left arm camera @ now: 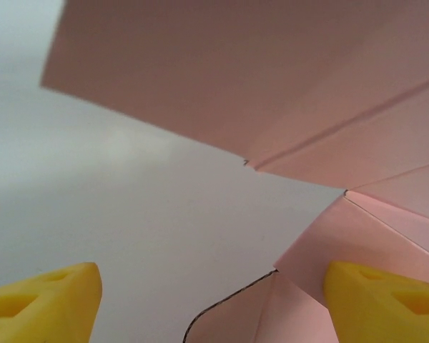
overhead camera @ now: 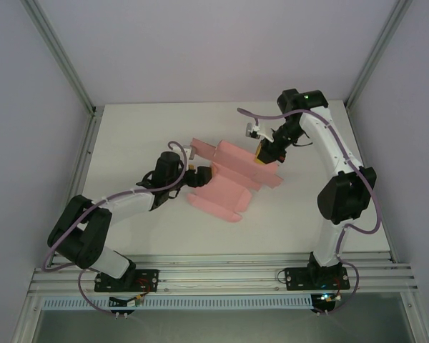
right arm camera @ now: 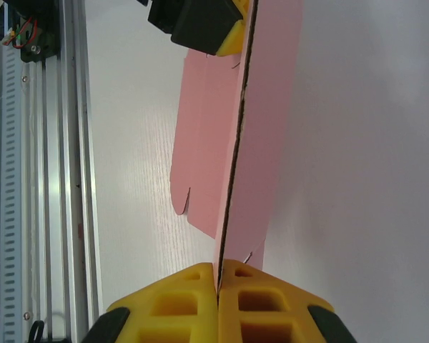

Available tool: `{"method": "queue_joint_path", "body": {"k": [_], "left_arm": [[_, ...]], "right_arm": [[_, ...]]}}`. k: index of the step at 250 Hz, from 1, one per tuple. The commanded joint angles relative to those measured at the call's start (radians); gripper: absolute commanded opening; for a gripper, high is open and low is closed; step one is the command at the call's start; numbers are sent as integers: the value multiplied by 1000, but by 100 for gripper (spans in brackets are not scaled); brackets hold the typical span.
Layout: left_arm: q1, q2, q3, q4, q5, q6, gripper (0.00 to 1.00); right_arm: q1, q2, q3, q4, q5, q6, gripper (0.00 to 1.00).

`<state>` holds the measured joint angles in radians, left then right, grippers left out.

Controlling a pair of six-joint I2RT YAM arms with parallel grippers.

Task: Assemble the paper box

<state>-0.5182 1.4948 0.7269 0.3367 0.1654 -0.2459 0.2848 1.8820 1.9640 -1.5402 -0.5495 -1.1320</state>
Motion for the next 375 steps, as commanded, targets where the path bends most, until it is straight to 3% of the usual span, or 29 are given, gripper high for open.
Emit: {"method": "queue_joint_path", "body": {"k": [1,24,46,90,128,144,185,228,299,375], "left_arm": [[-32,-6,34,-41,-28,14,83],[-32,-78,-2,-70,-87,2,93],[-29,-176,-45,-131,-177,-5,100],[-13,-337,-58,-358,-367,-40,100],[28,-408,-65,-459,-503,-74,100],[66,-419,-63,-484,-525,-108,100],[200,-371,-41,-507,-447,-206,100],[267,-261,11,-493,-432,-220,100],[328,-94,110,-424,-332,-224,100],[385,90,246,-358,-212,-151,100]], "right_arm": [[6,-14,-25,81,-73,29,0],[26,-64,-113,280,109,131,0],[54,-139,-252,506,321,123,0],[74,-220,-399,785,379,82,0],[150,-260,-605,1144,597,-54,0],[164,-258,-636,1235,624,-91,0],[208,-246,-687,1380,689,-193,0],[247,-199,-863,1826,791,-367,0],[248,-134,-892,1839,717,-347,0],[247,23,-995,2167,709,-416,0]]}}
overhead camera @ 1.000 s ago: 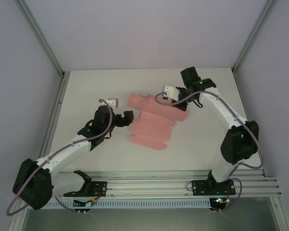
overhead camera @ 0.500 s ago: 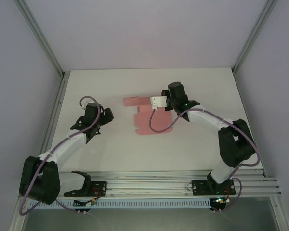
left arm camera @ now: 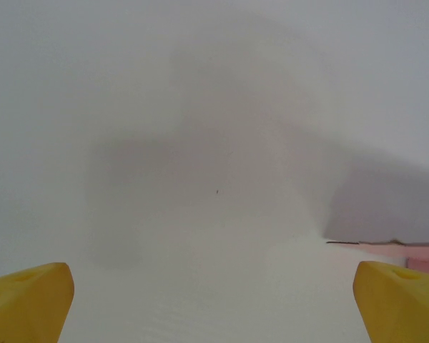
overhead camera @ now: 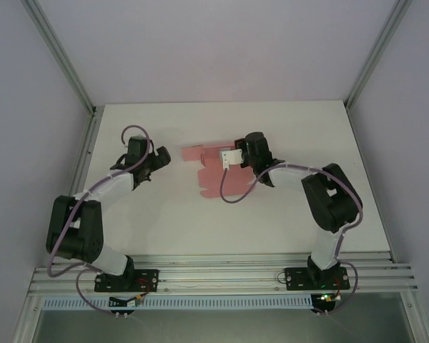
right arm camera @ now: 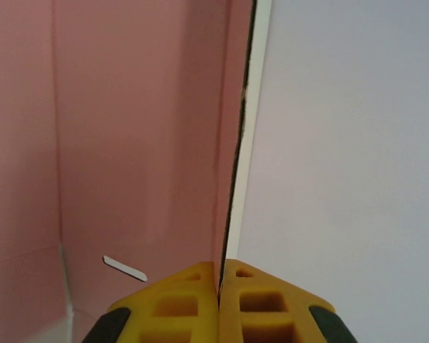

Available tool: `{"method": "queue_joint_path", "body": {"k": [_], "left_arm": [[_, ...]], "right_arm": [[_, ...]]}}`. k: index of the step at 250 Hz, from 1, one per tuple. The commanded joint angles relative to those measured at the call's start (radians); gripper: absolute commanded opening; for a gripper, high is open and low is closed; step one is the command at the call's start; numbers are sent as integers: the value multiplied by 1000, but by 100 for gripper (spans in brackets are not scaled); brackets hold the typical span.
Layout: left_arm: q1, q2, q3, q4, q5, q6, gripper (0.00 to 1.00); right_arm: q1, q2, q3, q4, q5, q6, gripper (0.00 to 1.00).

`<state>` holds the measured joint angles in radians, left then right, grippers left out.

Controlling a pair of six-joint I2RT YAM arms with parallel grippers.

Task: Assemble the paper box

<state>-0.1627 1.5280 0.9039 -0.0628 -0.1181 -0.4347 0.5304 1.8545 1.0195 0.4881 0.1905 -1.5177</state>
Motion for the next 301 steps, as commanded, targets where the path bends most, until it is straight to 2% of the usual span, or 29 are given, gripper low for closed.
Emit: {"method": "queue_joint_path", "body": {"k": [1,16,47,74,93,116,195,217,238,272,301], "left_arm": [[30,60,71,41,73,39,100],[31,99,107,32,84,56,100],[34,181,187,4,90,83,100],[35,240,236,0,123,91,100],[36,283,265,-2,167,94,99],[36,338,305,-21,267,109,93],[16,369,258,68,526,172,76],[0,354,205,157,647,203,75],[-20,352,173,224,744,217,69],[-75,365,167,223,790,261,57],[-114,363,140,272,816,275,56]], "right_arm": [[1,52,-51,154,-31,-31,0],[0,73,-65,229,-34,-44,0],[0,95,-82,254,-39,-59,0],[-5,135,-129,437,-66,-90,0],[-11,172,-128,528,-55,-108,0],[-17,187,-131,561,-51,-112,0],[-17,136,-150,500,-52,-85,0],[-17,135,-148,491,-51,-84,0],[-18,140,-147,492,-50,-81,0],[-17,153,-142,507,-42,-94,0],[-19,150,-148,492,-42,-95,0]]}}
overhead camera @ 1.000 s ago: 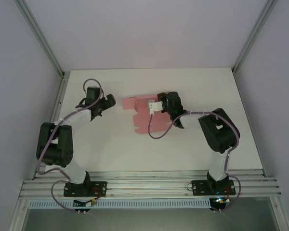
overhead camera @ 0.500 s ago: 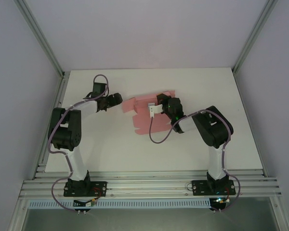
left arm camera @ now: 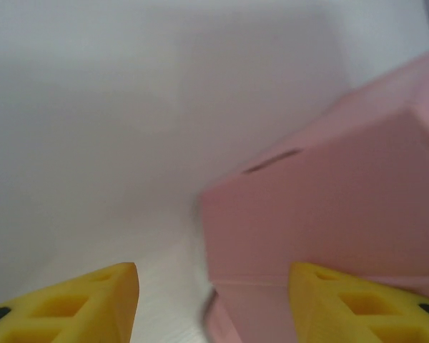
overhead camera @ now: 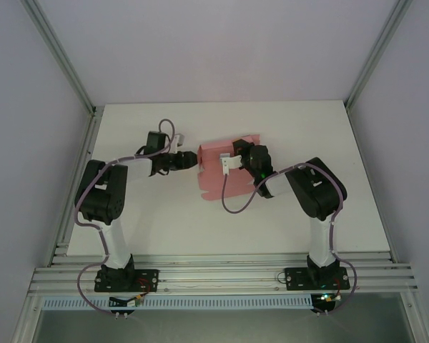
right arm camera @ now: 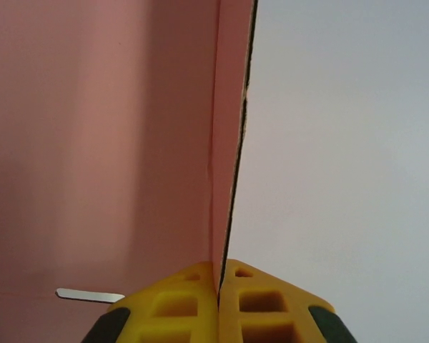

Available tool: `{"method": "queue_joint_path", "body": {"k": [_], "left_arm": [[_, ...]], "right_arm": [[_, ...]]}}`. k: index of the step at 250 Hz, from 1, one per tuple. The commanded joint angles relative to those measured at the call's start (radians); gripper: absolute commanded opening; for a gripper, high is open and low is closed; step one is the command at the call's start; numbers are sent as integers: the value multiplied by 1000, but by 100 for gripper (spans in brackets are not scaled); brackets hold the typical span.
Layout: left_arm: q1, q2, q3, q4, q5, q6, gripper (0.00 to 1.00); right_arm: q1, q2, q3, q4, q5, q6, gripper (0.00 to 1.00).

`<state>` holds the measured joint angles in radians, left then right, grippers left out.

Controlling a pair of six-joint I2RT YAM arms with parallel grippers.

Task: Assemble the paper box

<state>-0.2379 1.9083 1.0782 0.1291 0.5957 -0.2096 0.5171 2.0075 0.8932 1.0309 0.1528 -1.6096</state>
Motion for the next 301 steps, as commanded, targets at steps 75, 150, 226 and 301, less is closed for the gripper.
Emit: {"method": "queue_joint_path", "body": {"k": [75,150,226,301], "left_arm": [[-96,-49,-99,228,-81,22,54],[-152,-23,-229,575,-216,-49,54],[-264,-26,-272,708,-540,59,50],[-313,-20,-309,800,-673,-5,48]], "right_arm": [[-5,-1,-18,-79,15,3,0],[0,14,-59,11,-18,-23,0],[16,-9,-88,9,1,-21,0],[38,45,-103,95,29,-58,0]]}}
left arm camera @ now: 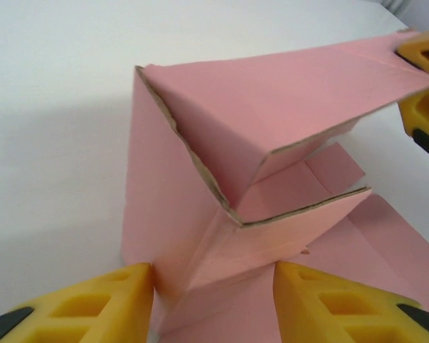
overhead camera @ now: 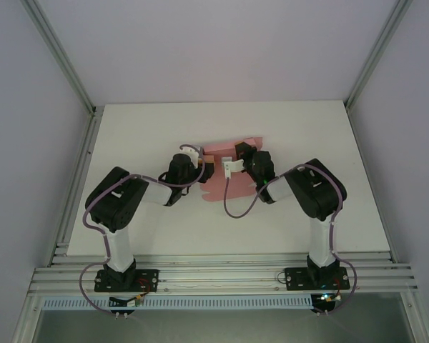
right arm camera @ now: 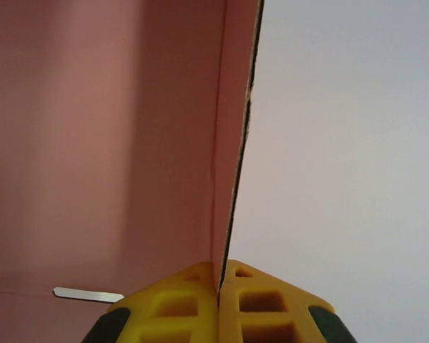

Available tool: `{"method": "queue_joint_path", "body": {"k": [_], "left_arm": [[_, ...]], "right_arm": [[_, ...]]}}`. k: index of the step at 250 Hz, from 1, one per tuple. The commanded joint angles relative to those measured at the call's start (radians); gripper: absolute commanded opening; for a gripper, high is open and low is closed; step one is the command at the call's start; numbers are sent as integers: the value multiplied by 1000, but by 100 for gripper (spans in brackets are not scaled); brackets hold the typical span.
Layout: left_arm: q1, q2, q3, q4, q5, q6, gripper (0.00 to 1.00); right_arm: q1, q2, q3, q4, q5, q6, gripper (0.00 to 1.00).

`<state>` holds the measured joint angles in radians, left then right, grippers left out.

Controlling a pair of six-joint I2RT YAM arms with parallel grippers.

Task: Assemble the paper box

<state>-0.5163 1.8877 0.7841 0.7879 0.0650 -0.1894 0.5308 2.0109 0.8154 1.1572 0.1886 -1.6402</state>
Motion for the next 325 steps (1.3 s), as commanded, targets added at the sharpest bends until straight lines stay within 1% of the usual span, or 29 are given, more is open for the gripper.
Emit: {"method": "queue_joint_path", "body": {"k": [1,9,24,31,48,49,51,54,68,92,103,115,126,133,152,166,185,194,216,232,270,293,309,325], "left_arm": [[-37,1,-15,143,-151,-28,48],[-54,3,-21,158,-214,-44,48],[-80,15,-21,181,-279,-40,44],[-94,21,-17,183,-318,-44,40],[-119,30,-1,166,-372,-29,29],[-121,30,0,163,-377,-29,30],[-123,30,3,159,-386,-30,34],[-127,30,7,151,-397,-29,37],[-136,27,26,109,-428,-24,36],[-151,22,51,36,-496,-32,32],[-156,22,56,15,-539,-53,26],[-161,21,67,-19,-575,-84,22],[-168,18,80,-74,-633,-127,17],[-173,17,89,-114,-665,-156,16],[-179,25,105,-174,-693,-189,15],[-180,35,113,-192,-699,-216,9],[-182,45,137,-259,-747,-276,0],[-187,49,159,-313,-784,-287,0],[-213,55,231,-483,-936,-318,0],[-221,63,271,-594,-1003,-366,0],[-221,82,336,-840,-1093,-528,0],[-222,83,341,-908,-1145,-566,0],[-217,87,347,-957,-1151,-596,0],[-215,102,370,-1022,-1186,-617,0]], "right_arm": [[24,42,-26,-32,-7,-27,0],[24,36,-29,-43,-14,-24,0],[27,15,-35,-82,-25,-23,0],[28,4,-39,-98,-28,-18,0],[28,-25,-47,-125,-35,4,0],[28,-26,-47,-126,-35,5,0],[29,-28,-48,-127,-36,8,0],[28,-33,-48,-129,-37,13,0],[28,-49,-47,-148,-34,24,0],[28,-60,-51,-150,-37,20,0],[29,-59,-54,-135,-43,16,0],[29,-59,-58,-128,-45,17,0],[30,-63,-59,-131,-46,18,0],[31,-64,-61,-132,-47,22,0],[31,-76,-65,-146,-54,32,0],[31,-85,-65,-158,-57,38,0],[31,-93,-69,-155,-58,49,0],[32,-100,-68,-158,-58,56,0],[31,-122,-64,-201,-55,81,0],[31,-135,-62,-228,-55,85,0],[27,-136,-53,-236,-49,98,0],[21,-144,-43,-252,-36,117,0],[13,-160,-37,-275,-31,140,0],[8,-177,-27,-313,-23,160,0]]}}
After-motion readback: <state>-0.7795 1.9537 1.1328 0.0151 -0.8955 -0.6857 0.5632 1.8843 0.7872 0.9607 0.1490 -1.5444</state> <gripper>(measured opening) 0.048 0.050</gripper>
